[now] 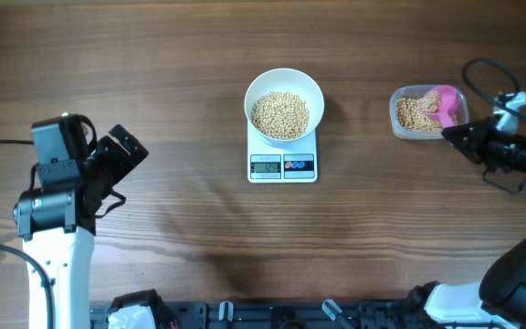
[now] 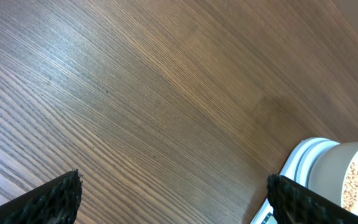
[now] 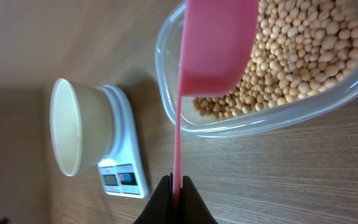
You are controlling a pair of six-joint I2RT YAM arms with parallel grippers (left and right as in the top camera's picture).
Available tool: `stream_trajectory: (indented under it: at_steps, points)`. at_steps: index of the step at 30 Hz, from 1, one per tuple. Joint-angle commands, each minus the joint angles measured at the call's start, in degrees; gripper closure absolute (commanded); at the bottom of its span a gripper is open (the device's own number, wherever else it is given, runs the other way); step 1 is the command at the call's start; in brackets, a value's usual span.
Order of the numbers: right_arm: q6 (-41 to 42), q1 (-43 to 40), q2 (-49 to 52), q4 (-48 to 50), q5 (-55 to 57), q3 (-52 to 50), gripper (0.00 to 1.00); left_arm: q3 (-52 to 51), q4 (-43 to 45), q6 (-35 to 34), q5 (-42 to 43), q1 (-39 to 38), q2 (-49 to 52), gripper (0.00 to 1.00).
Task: Scoop item into bowl and weigh 150g on scale
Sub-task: 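Drag the scoop through the soybeans and lift it filled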
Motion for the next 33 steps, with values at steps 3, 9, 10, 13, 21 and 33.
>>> stream_trajectory:
  at_steps: [3,9,10,13,21,33]
  points:
    - [-0.2,-2.5,0.7,0.2,-16.1,-0.6,0.96,0.0,0.2,0.3,0.3,0.4,0.1,0.0]
    - [-0.2,-2.5,0.7,0.3,-23.2,-0.6,0.96,0.0,0.2,0.3,0.3,0.4,0.1,0.0]
    - [-0.2,-2.5,0.7,0.3,-24.0,-0.6,0.96,0.0,0.2,0.3,0.3,0.4,0.1,0.0]
    - [-0.2,-2.5,0.7,0.3,-28.8,-0.6,0.96,0.0,0.2,0.3,0.3,0.4,0.1,0.0]
    - [-0.1,0.3,0.4,0.2,-33.8,-0.6,0.96,0.0,0.2,0.3,0.3,0.4,0.1,0.0]
    - [12.3,18.2,-5.6,9.4,-22.0,1.6,0.96,0.0,0.2,0.3,0.3,0.4,0.1,0.0]
